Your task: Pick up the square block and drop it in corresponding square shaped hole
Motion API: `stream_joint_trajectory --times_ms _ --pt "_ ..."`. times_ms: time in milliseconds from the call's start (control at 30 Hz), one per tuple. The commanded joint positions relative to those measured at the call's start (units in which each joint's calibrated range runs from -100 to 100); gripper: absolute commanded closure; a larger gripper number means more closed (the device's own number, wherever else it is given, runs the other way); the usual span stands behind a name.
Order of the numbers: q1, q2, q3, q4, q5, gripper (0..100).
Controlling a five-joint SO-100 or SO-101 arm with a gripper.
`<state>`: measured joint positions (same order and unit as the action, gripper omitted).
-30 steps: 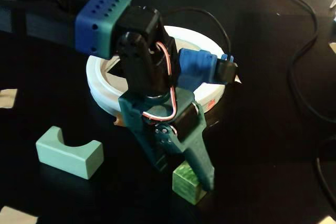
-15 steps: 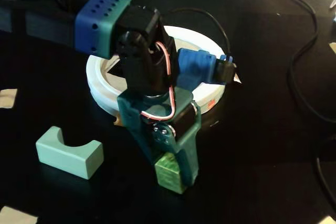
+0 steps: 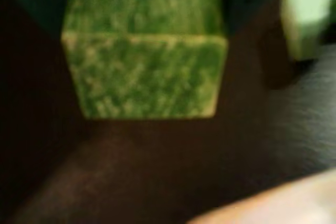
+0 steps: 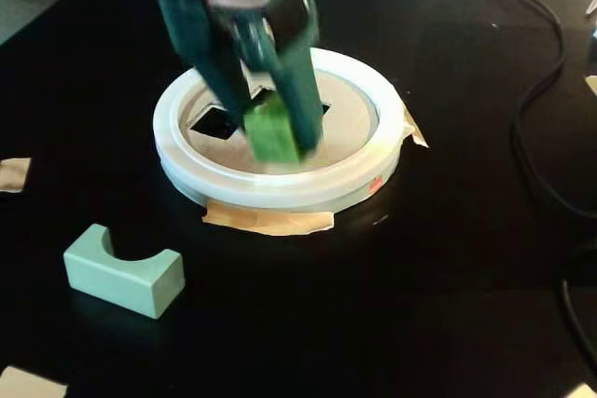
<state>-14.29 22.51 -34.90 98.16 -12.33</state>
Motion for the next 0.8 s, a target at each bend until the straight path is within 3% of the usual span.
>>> stream_joint_trajectory --times_ms 0,233,767 --pt "-7.7 -11.5 -4.6 1.8 -1.9 65" --pt "-18.2 -11.4 -1.4 1.8 -4.9 64" --pt "-21.9 -23.8 22.6 1.8 -8.3 64"
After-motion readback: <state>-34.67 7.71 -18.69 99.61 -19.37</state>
